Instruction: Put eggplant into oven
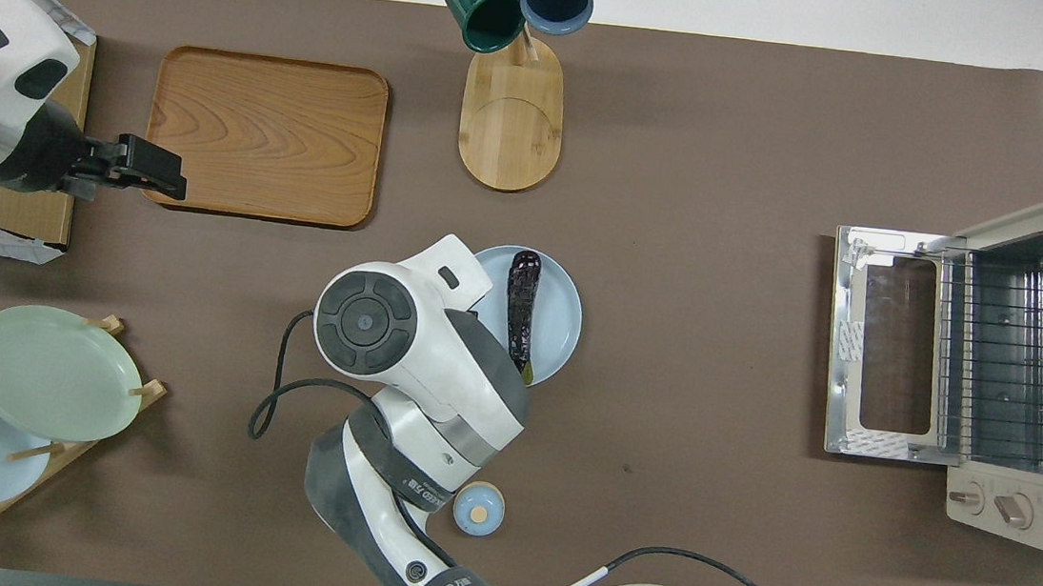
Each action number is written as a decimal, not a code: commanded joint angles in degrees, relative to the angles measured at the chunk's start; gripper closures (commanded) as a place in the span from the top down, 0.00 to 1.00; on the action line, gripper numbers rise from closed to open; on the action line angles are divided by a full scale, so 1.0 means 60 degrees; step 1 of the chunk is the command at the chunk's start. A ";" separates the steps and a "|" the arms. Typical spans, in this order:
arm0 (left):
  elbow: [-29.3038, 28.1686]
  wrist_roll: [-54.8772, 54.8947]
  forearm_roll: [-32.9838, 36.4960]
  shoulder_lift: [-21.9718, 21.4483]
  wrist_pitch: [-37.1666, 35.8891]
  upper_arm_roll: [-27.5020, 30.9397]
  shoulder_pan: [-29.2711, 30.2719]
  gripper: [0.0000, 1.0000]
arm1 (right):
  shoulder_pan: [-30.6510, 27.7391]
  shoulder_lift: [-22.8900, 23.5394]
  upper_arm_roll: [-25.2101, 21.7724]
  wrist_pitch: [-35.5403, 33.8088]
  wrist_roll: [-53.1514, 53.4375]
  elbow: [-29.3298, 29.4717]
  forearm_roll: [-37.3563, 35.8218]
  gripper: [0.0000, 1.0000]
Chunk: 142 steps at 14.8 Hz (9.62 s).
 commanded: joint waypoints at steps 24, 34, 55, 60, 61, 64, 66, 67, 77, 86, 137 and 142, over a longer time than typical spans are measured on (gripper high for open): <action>0.1371 -0.0212 0.0641 -0.0287 -0.2180 -0.0129 -0.0031 1.00 | -0.1733 -0.1959 -0.0085 -0.2573 -0.3491 -0.1407 -0.3717 0.00; 0.1386 -0.0212 0.0641 -0.0316 -0.2268 -0.0246 0.0232 1.00 | -0.5852 -0.5580 -0.0085 -0.1066 -0.7141 -0.5847 -0.3643 0.00; 0.1240 -0.0241 0.0626 -0.0360 -0.2165 -0.0276 0.0277 1.00 | -0.7601 -0.5905 -0.0012 -0.0693 -0.9283 -0.6410 -0.1535 0.31; 0.1240 -0.0241 0.0626 -0.0360 -0.2166 -0.0276 0.0277 1.00 | -0.6413 -0.5496 -0.0012 0.0016 -0.7836 -0.6258 -0.1226 0.00; 0.1240 -0.0241 0.0626 -0.0360 -0.2180 -0.0276 0.0277 1.00 | -0.6397 -0.5233 -0.0012 0.0455 -0.7717 -0.6376 -0.1226 0.00; 0.1240 -0.0256 0.0626 -0.0360 -0.2166 -0.0276 0.0277 1.00 | -0.6455 -0.4908 -0.0012 0.1411 -0.7730 -0.6845 -0.1226 0.00; 0.1225 -0.0256 0.0626 -0.0375 -0.2166 -0.0276 0.0277 1.00 | -0.6543 -0.4456 -0.0012 0.1630 -0.7716 -0.6861 -0.1212 0.00; 0.1239 -0.0256 0.0626 -0.0360 -0.2165 -0.0276 0.0277 1.00 | -0.6616 -0.4222 -0.0012 0.1835 -0.7716 -0.6861 -0.1226 0.00; 0.1225 -0.0256 0.0626 -0.0375 -0.2165 -0.0276 0.0291 1.00 | -0.6982 -0.3809 -0.0041 0.1662 -0.8344 -0.6511 -0.2116 0.00; 0.1240 -0.0256 0.0626 -0.0360 -0.2165 -0.0261 0.0277 1.00 | -0.7656 -0.4585 -0.0114 -0.1545 -1.0439 -0.4532 -0.2457 0.00; 0.1225 -0.0256 0.0626 -0.0375 -0.2165 -0.0261 0.0291 1.00 | -0.7700 -0.5582 -0.0128 -0.5122 -0.8376 -0.2305 -0.0406 1.00; 0.1239 -0.0256 0.0626 -0.0375 -0.2165 -0.0261 0.0277 1.00 | -0.7642 -0.5859 -0.0612 -0.5267 -0.8580 -0.1996 -0.0465 1.00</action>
